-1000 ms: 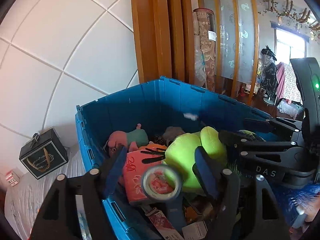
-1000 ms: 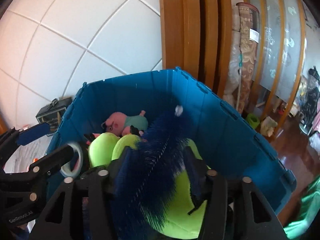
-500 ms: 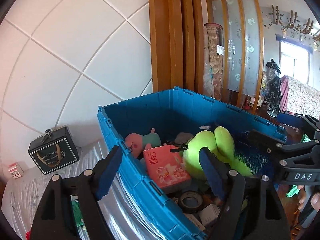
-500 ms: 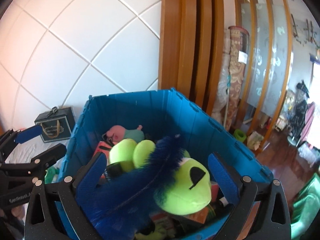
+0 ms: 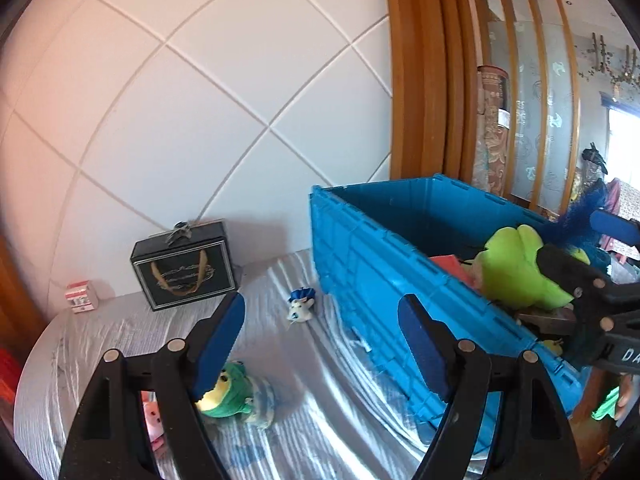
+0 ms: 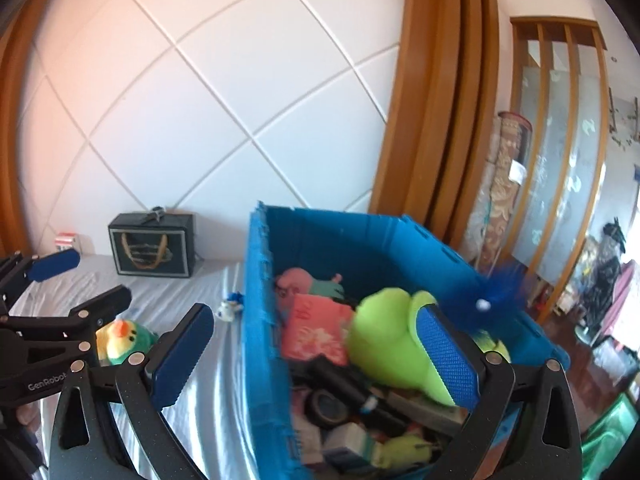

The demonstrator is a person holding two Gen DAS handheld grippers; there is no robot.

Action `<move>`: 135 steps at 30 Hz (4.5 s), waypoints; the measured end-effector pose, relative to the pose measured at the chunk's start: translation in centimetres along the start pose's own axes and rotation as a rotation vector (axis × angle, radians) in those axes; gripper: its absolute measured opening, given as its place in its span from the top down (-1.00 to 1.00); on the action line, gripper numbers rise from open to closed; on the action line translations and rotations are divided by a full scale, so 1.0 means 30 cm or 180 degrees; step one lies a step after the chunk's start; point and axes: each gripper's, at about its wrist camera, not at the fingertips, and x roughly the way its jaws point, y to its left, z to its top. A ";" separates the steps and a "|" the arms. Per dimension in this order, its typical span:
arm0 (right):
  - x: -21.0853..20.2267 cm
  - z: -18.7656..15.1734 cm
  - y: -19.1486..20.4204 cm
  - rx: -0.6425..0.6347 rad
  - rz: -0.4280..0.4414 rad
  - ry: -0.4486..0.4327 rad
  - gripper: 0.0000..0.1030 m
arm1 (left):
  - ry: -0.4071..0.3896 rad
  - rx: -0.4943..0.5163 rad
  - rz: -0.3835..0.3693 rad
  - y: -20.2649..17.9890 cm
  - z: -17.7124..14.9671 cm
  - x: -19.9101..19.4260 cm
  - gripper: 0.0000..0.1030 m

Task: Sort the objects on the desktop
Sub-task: 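Move both tools back toward the duck and pig plush, then grasp the yellow duck plush with both tools and lift it, then carry the duck plush over the blue crate and open both tools, then move both tools back toward the pig plush and glass jar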

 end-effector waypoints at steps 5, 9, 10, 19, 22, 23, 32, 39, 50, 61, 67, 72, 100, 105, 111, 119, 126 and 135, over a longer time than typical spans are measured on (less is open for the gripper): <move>0.005 0.015 0.142 -0.0024 0.0330 -0.0033 -1.00 | 0.0113 -0.0255 0.0267 0.220 -0.098 -0.018 -0.53; 0.058 -0.004 0.271 -0.0071 0.0683 0.0107 -1.00 | 0.0264 -0.0413 0.0513 0.379 -0.196 -0.008 -0.53; 0.074 -0.014 0.297 -0.0070 0.0756 0.0168 -1.00 | 0.0313 -0.0454 0.0567 0.413 -0.222 -0.004 -0.53; 0.346 -0.175 0.496 -0.0144 0.1112 0.1002 -1.00 | 0.0955 -0.0752 0.0953 0.682 -0.479 0.093 -0.53; 0.452 -0.242 0.542 -0.0160 0.1155 0.1288 -1.00 | 0.1155 -0.0803 0.1073 0.759 -0.551 0.120 -0.53; 0.487 -0.263 0.553 -0.0151 0.1179 0.1379 -1.00 | 0.1220 -0.0821 0.1117 0.784 -0.571 0.131 -0.53; 0.753 -0.324 0.684 -0.0026 0.1438 0.1931 -1.00 | 0.1392 -0.1101 0.1060 0.921 -0.579 0.256 -0.53; 0.873 -0.272 0.871 -0.0093 0.1691 0.1989 -1.00 | 0.1474 -0.0936 0.0619 0.857 -0.480 0.518 -0.53; 1.137 -0.375 1.106 -0.0242 0.2058 0.2674 -1.00 | 0.2127 -0.0747 0.0335 0.831 -0.615 0.798 -0.66; 1.222 -0.415 1.141 -0.0305 0.2257 0.2765 -0.66 | 0.2042 -0.0904 0.0050 0.860 -0.622 0.849 -0.40; 1.150 -0.342 1.083 -0.0294 0.2233 0.2493 -0.59 | 0.1815 -0.0748 0.0091 0.812 -0.537 0.767 -0.17; 1.042 -0.207 0.989 -0.0184 0.2250 0.2100 -0.51 | 0.1469 -0.0633 0.0094 0.766 -0.407 0.657 -0.13; 0.135 -0.013 -0.325 0.1155 0.0531 0.0556 -0.17 | 0.0179 0.0944 -0.1551 -0.551 0.198 0.184 -0.12; 0.126 -0.124 -0.474 0.1239 0.0195 0.0779 -0.17 | 0.0333 0.1225 -0.1410 -0.720 0.158 0.210 -0.12; 0.128 -0.177 -0.513 0.1166 0.0175 0.0972 -0.19 | 0.0304 0.1122 -0.1282 -0.682 0.143 0.184 -0.13; 0.095 -0.133 -0.426 0.0993 0.0054 0.0822 -1.00 | -0.0083 0.0872 -0.1117 -0.492 0.146 0.056 -0.56; 0.049 -0.095 -0.300 0.0756 -0.0070 0.0715 -1.00 | -0.0057 0.0671 -0.0920 -0.323 0.091 0.011 -0.56; -0.008 -0.020 -0.068 0.0485 0.0364 0.0391 -1.00 | 0.0299 0.0226 -0.0571 0.002 -0.075 0.041 -0.56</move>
